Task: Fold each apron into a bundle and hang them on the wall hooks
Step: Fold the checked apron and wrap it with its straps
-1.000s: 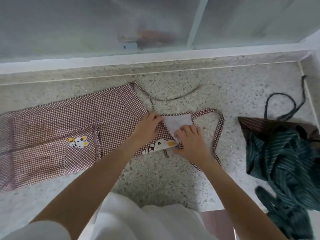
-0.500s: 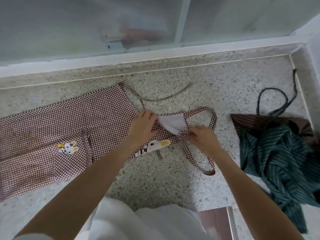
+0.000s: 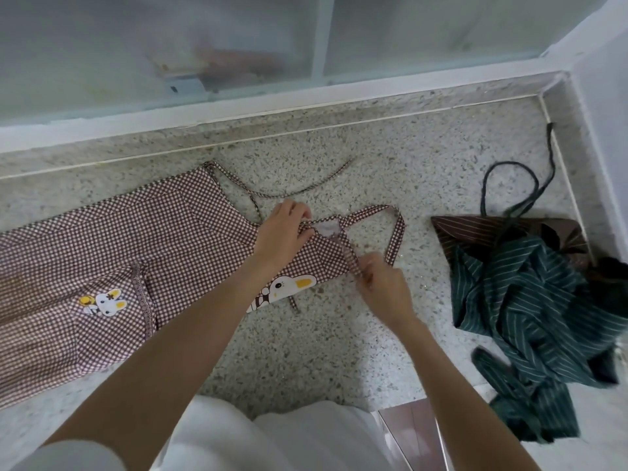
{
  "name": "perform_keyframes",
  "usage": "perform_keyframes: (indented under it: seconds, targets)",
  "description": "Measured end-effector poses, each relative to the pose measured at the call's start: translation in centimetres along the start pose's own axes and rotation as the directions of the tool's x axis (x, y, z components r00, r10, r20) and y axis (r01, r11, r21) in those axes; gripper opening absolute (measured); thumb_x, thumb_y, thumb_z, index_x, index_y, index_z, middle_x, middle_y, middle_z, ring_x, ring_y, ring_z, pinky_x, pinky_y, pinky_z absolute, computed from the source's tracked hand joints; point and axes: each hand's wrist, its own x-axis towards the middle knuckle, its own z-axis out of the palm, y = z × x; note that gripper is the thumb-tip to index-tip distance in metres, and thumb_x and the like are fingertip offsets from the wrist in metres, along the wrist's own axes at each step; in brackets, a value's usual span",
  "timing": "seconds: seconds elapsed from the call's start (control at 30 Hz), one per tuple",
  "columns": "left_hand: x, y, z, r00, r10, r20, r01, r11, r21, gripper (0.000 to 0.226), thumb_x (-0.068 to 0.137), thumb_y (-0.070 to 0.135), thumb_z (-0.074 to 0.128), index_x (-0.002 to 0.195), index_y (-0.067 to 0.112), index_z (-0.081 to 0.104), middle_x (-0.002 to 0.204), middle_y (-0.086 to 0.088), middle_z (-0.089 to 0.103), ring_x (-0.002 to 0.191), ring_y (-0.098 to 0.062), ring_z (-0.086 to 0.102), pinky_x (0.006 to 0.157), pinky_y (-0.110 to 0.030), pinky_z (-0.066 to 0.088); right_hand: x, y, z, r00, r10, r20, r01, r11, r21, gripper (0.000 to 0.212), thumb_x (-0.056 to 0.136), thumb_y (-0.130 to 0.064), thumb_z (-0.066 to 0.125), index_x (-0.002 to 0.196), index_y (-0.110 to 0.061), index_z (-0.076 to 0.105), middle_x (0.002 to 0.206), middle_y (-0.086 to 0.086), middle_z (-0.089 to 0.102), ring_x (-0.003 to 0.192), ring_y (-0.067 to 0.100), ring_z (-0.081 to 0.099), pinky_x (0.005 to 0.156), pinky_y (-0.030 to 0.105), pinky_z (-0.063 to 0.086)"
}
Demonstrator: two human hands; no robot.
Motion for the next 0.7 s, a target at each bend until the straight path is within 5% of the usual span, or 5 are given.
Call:
perform_keyframes:
  seconds: [0.2,0.3,0.43,0.57,0.7]
  targets:
    - [-1.3,-0.5,-0.2,0.995,0.100,-0.009,-0.100,0.995,0.008,0.026,0.083,0.027,0.068,0.104,0.014,0.058,0.105,-0.004,0.057,0.096,-0.021,0.055,0.073,-0.032,0.053,8.4,-1.2,-6.7,0.948,0.319,0.004,-0.275,0.811,0.516,0.023,0.092,-0.016,0.054,0.114,-0.016,0.046,0.088,0.004,0.060,0.058,0.011,0.049,0.050,0.020,0.040]
    - [-2.7,-1.1,0.1,0.982,0.166,0.090,-0.173,0.983,0.069,0.043,0.079,0.038,0.069,0.114,0.016,0.058,0.116,-0.007,0.056,0.108,-0.027,0.053,0.089,-0.040,0.048,12.0,-0.9,-7.1,0.953,0.257,-0.159,-0.235,0.962,0.142,0.025,0.094,-0.018,0.050,0.118,-0.012,0.049,0.104,0.008,0.060,0.080,0.018,0.056,0.068,0.028,0.042]
    - [-3.9,-0.8,0.4,0.986,0.164,0.040,-0.167,0.980,0.105,0.050,0.077,0.042,0.068,0.119,0.017,0.055,0.130,-0.008,0.049,0.120,-0.028,0.046,0.098,-0.042,0.041,12.9,-1.6,-5.9,0.876,-0.178,-0.448,0.049,0.958,-0.284,0.020,0.089,-0.013,0.052,0.107,-0.011,0.059,0.115,0.012,0.058,0.112,0.032,0.048,0.092,0.042,0.039]
    - [-4.2,-0.5,0.8,0.983,0.181,0.027,-0.183,0.972,0.144,0.053,0.082,0.053,0.050,0.119,0.015,0.054,0.128,-0.007,0.051,0.118,-0.027,0.047,0.099,-0.044,0.042,10.9,-1.7,-2.2,0.806,-0.549,-0.222,0.475,0.823,-0.312,0.014,0.085,-0.020,0.057,0.095,-0.017,0.066,0.106,0.004,0.062,0.107,0.029,0.051,0.090,0.042,0.042]
    - [-4.1,-0.6,1.6,0.964,0.115,0.238,-0.160,0.971,0.177,0.081,0.078,0.062,0.053,0.142,0.015,0.034,0.152,-0.006,0.025,0.139,-0.024,0.022,0.113,-0.044,0.018,9.5,-0.2,0.5,0.900,-0.409,-0.152,0.354,0.888,-0.293,0.016,0.087,-0.028,0.060,0.096,-0.017,0.067,0.112,0.005,0.060,0.112,0.030,0.049,0.091,0.045,0.042]
